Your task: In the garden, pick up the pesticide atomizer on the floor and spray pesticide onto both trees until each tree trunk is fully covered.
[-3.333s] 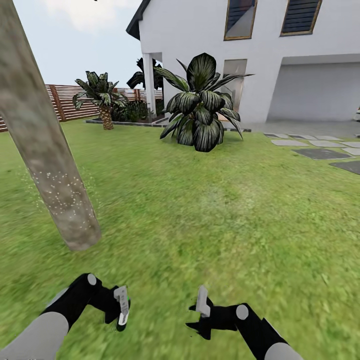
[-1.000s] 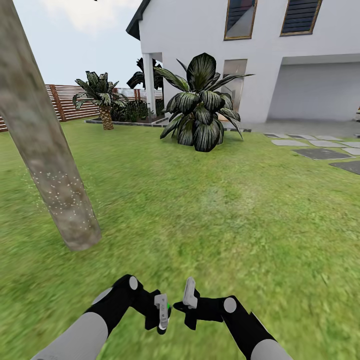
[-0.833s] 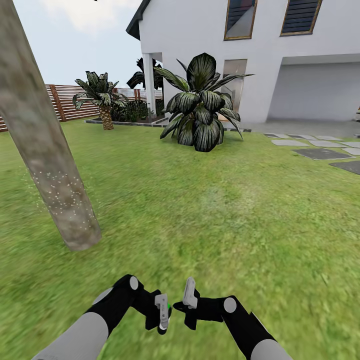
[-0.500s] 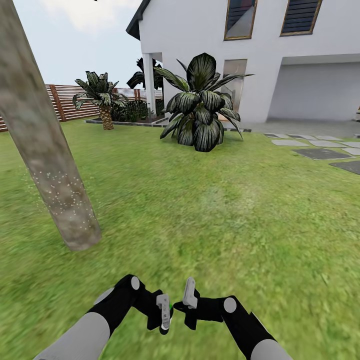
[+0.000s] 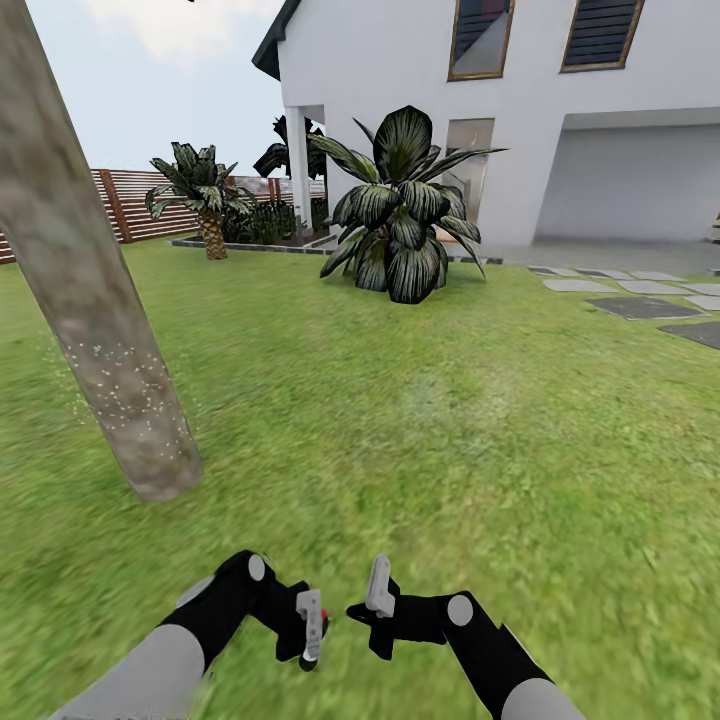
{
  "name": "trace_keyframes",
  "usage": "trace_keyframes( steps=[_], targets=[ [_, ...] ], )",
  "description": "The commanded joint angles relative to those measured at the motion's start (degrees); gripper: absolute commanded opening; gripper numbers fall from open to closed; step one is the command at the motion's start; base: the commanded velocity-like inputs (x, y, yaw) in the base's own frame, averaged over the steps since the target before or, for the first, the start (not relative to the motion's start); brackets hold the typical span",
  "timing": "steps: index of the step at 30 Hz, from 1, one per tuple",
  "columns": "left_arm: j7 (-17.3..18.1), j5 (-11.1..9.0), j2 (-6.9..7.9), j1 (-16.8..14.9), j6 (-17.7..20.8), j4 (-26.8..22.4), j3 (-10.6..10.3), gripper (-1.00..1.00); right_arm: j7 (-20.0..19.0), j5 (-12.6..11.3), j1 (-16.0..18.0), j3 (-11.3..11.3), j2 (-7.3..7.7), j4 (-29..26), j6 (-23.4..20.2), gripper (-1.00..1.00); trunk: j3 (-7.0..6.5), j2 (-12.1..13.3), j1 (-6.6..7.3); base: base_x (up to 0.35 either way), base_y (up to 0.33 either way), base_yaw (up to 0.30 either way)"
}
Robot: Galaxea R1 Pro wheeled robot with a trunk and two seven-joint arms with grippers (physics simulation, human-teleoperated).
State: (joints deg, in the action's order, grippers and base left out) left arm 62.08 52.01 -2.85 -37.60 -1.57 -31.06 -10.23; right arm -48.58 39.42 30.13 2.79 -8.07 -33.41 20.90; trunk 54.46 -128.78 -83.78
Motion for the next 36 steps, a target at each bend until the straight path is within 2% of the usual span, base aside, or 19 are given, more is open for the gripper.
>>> trace_keyframes(
  steps=[1,5,6,7,9,12,14,16,17,19,21,22,23,25,26,27,28,31,36],
  targets=[
    [0.17,0.11,1.78,-0.01,-0.18,-0.29,0.04,-1.0,-0.02,0.46,0.02,-0.06,-0.02,-0.03,0.28,-1.0,0.05,-0.02,0.01,0.0,0.0,0.0],
    [0.22,0.14,7.62,0.19,-0.19,-0.45,0.12,-1.0,-0.02,0.5,0.02,-0.08,0.0,0.14,0.28,-1.0,0.05,-0.02,0.01,0.0,0.0,0.0],
    [0.21,-0.1,9.39,0.23,-0.19,-0.47,0.17,-1.0,-0.02,0.53,0.02,-0.07,0.04,0.16,0.28,-1.0,0.05,-0.02,0.01,0.0,0.0,0.0],
    [0.22,-0.37,12.24,0.29,-0.19,-0.48,0.2,-1.0,-0.01,0.59,0.02,-0.11,0.06,0.18,0.28,-1.0,0.05,-0.02,0.01,0.0,0.0,0.0],
    [0.15,-0.51,15.2,0.37,-0.19,-0.12,0.25,-1.0,0.05,0.64,0.02,-0.19,0.16,0.23,0.32,-1.0,0.05,-0.02,0.01,0.0,0.0,0.0],
    [-1.02,-0.66,17.85,0.41,-0.12,0.13,1.38,-1.0,0.12,0.65,0.02,-0.51,0.67,0.34,0.36,-1.0,0.05,-0.02,0.01,0.0,0.0,0.0],
    [-5.75,-0.77,18.2,0.52,-0.1,0.6,5.72,-1.0,0.38,0.57,-0.04,-0.59,1.87,0.39,0.36,-1.0,0.05,-0.02,0.01,0.0,0.0,0.0],
    [-12.94,-0.85,17.77,0.97,-0.12,3.56,10.75,-1.0,1.32,0.33,-0.09,-1.33,4.36,0.79,0.36,-1.0,0.05,-0.02,0.01,0.0,0.0,0.0],
    [-16.96,-0.93,17.54,1.13,-0.14,5.79,13.0,-1.0,3.29,0.27,-0.13,-3.18,5.62,1.9,0.38,-1.0,0.05,-0.02,0.01,0.0,0.0,0.0],
    [-25.25,-3.31,16.88,1.25,-0.56,11.35,17.98,-1.0,12.6,0.23,-0.18,-10.7,7.5,7.09,0.48,-1.0,0.05,-0.02,0.01,0.0,0.0,0.0],
    [-32.78,-9.66,16.54,1.39,-5.15,17.71,22.48,-1.0,28.35,0.25,-0.23,-18.69,8.78,14.27,0.58,-1.0,0.05,-0.02,0.01,0.0,0.0,0.0],
    [-36.28,-13.25,16.46,1.82,-8.06,20.36,23.72,-1.0,36.62,0.25,-0.26,-20.66,9.03,17.63,0.65,-1.0,0.05,-0.02,0.01,0.0,0.0,0.0],
    [-40.1,-17.09,16.42,2.89,-10.35,22.03,24.45,-1.0,44.34,0.23,-0.29,-21.68,9.16,20.38,0.74,-1.0,0.05,-0.02,0.01,0.0,0.0,0.0],
    [-48.63,-26.93,16.28,6.4,-12.57,23.27,24.97,-1.0,56.8,0.12,-0.37,-22.5,9.15,23.84,0.99,-1.0,0.05,-0.02,0.01,0.0,0.0,0.0],
    [-51.27,-30.65,16.12,7.73,-13.27,23.54,25.03,-1.0,60.11,0.03,-0.41,-22.72,9.18,24.57,1.37,-1.0,0.05,-0.02,0.01,0.0,0.0,0.0],
    [-52.86,-32.83,15.68,8.87,-14.2,23.69,25.06,-1.0,61.86,-0.47,-0.66,-22.88,9.24,24.94,2.02,-1.0,0.05,-0.02,0.01,0.0,0.0,0.0],
    [-53.94,-34.01,15.09,10.04,-15.11,23.77,25.11,-1.0,62.76,-2.13,-1.47,-22.95,9.27,25.16,3.24,1.0,0.05,-0.02,0.01,0.0,0.0,0.0],
    [-57.02,-35.19,14.01,11.94,-15.92,24.24,25.14,-1.0,63.4,-6.96,-4.05,-22.92,9.19,25.38,8.4,1.0,0.05,-0.02,0.01,0.0,0.0,0.0],
    [-57.92,-35.57,12.82,14.45,-16.17,25.5,25.22,-1.0,63.66,-7.98,-4.73,-22.92,9.31,25.77,9.9,1.0,0.05,-0.02,0.01,0.0,0.0,0.0]
  ],
)
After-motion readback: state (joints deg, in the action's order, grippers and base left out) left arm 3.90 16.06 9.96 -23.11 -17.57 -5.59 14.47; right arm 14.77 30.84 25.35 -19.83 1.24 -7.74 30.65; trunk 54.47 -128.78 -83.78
